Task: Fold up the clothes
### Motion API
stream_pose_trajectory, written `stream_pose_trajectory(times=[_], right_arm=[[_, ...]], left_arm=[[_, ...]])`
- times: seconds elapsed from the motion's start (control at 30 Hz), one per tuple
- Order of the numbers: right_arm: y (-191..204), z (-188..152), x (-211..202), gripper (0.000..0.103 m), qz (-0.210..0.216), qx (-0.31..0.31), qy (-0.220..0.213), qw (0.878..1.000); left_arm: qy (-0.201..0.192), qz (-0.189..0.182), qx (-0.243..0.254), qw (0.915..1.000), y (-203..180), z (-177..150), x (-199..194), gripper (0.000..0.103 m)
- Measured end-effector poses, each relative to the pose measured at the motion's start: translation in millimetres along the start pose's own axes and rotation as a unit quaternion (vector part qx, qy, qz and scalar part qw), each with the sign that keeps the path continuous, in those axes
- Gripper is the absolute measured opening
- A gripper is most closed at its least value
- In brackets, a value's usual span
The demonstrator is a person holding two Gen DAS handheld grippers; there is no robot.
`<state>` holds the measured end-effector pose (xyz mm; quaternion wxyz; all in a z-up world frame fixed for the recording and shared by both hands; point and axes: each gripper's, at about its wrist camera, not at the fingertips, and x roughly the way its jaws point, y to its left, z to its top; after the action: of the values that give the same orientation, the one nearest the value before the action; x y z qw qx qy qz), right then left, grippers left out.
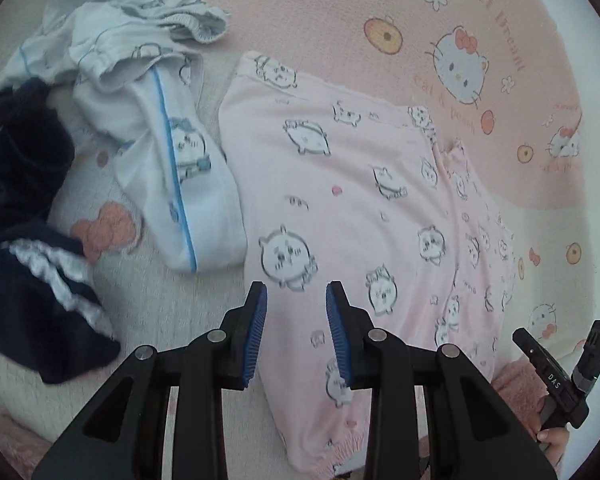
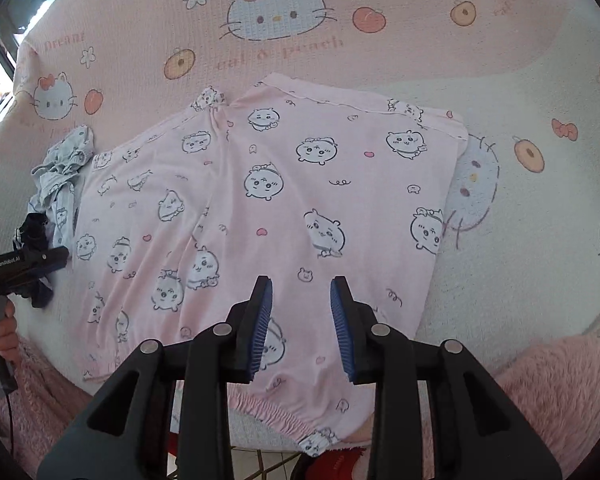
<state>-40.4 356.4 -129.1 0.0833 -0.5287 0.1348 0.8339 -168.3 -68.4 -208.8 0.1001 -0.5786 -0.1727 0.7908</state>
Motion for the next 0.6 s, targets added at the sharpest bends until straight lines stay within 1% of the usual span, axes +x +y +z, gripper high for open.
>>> stream_pose_trajectory(times=[0.03, 0.07, 0.1, 0.17, 0.2, 0.23, 0.27, 0.3, 0.33, 0.37, 0.4, 0.43, 0.47, 0.5, 0.53, 0.57, 0.6], right_arm=[[-2.5, 2.2, 6.9, 0.031, -0.003, 0.004, 0.007, 1.000], [-12.8, -2.2, 4.5, 0.030, -0.002, 0.014, 0.015, 1.000], [-21.3, -6.0, 4.1, 0.031, -0.001, 0.024, 0.024, 0.999], [-13.1, -8.4, 27.0, 0.031, 0.000, 0.031, 0.040, 0.999], [-7.2, -9.5, 37.9, 0.030, -0.001, 0.030, 0.046, 0.998], [-3.4, -8.6, 42.9, 0.030, -0.002, 0.023, 0.048, 0.999], [-0.8, -7.9, 44.2, 0.030, -0.002, 0.015, 0.046, 0.999], [1.7, -7.3, 45.6, 0.030, -0.002, 0.008, 0.044, 0.999], [3.1, -7.0, 47.2, 0.030, -0.004, 0.005, 0.044, 0.999], [3.1, -7.4, 47.8, 0.030, -0.006, 0.004, 0.046, 0.999], [2.8, -8.2, 48.4, 0.031, -0.006, 0.005, 0.048, 0.999], [2.6, -8.9, 48.8, 0.031, -0.006, 0.006, 0.050, 0.999], [2.9, -9.4, 48.2, 0.030, -0.006, 0.003, 0.049, 0.999], [3.1, -10.0, 47.4, 0.031, -0.006, 0.001, 0.049, 0.999], [3.1, -10.8, 45.6, 0.030, -0.007, -0.002, 0.048, 0.999], [3.1, -11.5, 44.0, 0.031, -0.008, -0.004, 0.048, 0.999], [2.7, -11.6, 44.5, 0.031, -0.007, -0.003, 0.049, 0.999]], left_arm=[[-0.008, 0.009, 0.004, 0.9999, 0.5, 9.7, 3.0, 0.033], [-0.008, 0.016, -0.001, 0.9998, 5.0, 18.5, 7.1, 0.033], [-0.001, 0.030, -0.013, 0.9994, 10.8, 25.9, 15.1, 0.033], [0.011, 0.056, -0.034, 0.9978, 25.0, 35.4, 25.1, 0.032], [0.013, 0.065, -0.040, 0.9970, 33.8, 36.7, 24.6, 0.025], [0.011, 0.091, -0.036, 0.9952, 39.1, 36.8, 22.0, 0.019], [0.002, 0.158, -0.017, 0.9874, 41.4, 36.4, 17.6, 0.017], [-0.010, 0.229, -0.001, 0.9734, 46.1, 35.4, 13.4, 0.017], [-0.023, 0.298, 0.014, 0.9542, 51.5, 34.3, 9.3, 0.017], [-0.021, 0.290, -0.013, 0.9566, 64.4, 33.4, 3.7, 0.017], [-0.016, 0.265, -0.049, 0.9627, 78.9, 32.6, -2.3, 0.017], [-0.020, 0.222, -0.079, 0.9716, 84.6, 30.1, -9.4, 0.018], [-0.026, 0.174, -0.108, 0.9784, 88.5, 27.2, -16.7, 0.019], [-0.030, 0.122, -0.112, 0.9858, 83.7, 23.5, -20.6, 0.023], [-0.031, 0.074, -0.102, 0.9915, 73.4, 19.6, -20.3, 0.027], [-0.031, 0.027, -0.091, 0.9950, 62.3, 15.8, -19.4, 0.029], [-0.019, 0.007, -0.080, 0.9966, 52.0, 14.0, -11.2, 0.036]])
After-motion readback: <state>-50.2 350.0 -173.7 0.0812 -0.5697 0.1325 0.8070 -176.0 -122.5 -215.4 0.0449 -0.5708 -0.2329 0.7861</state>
